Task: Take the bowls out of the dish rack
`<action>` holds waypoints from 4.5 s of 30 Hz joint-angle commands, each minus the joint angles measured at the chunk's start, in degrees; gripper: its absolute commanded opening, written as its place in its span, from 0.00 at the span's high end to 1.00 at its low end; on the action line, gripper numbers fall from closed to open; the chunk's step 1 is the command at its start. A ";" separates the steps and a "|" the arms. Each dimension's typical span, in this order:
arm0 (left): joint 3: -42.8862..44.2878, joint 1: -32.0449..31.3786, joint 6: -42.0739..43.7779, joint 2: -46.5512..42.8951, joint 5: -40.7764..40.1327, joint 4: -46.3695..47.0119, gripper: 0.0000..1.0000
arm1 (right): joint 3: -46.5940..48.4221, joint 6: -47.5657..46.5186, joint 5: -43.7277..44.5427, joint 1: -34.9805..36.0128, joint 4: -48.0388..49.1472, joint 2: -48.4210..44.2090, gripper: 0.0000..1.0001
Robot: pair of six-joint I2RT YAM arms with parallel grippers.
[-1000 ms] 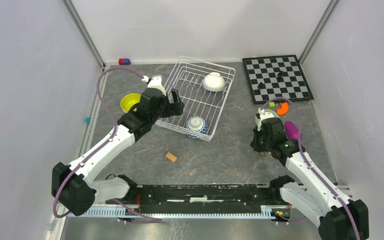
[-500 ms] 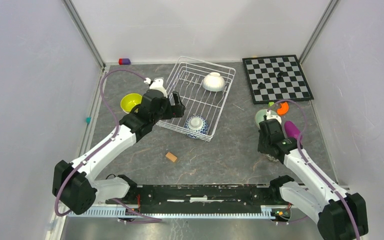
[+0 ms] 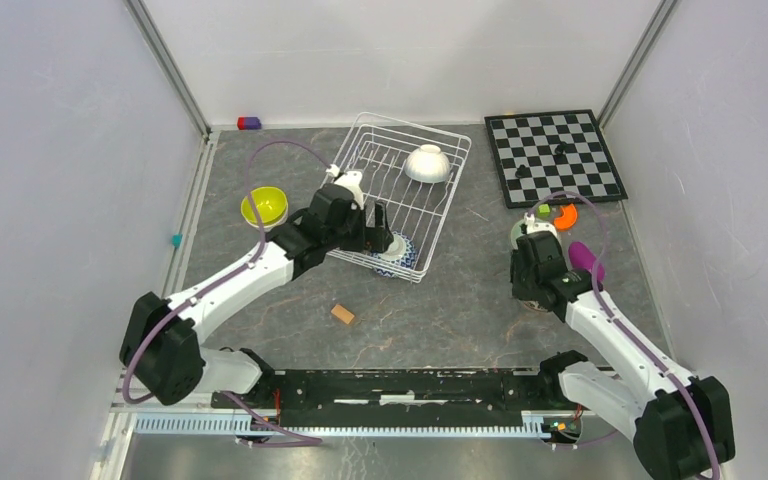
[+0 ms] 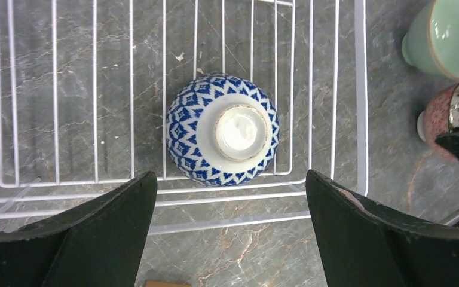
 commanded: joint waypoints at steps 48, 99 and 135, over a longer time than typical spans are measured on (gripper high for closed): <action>13.48 -1.86 -0.39 18.73 -4.43 -3.56 0.72 | 13.77 -4.79 -38.72 1.99 27.50 1.37 0.39; -4.19 17.70 -26.45 6.11 41.67 33.04 0.34 | 16.94 12.29 -42.67 13.47 57.37 24.91 1.00; -3.41 17.62 -16.78 -4.80 28.23 16.36 0.27 | 25.70 5.13 17.24 12.42 -26.88 11.67 1.00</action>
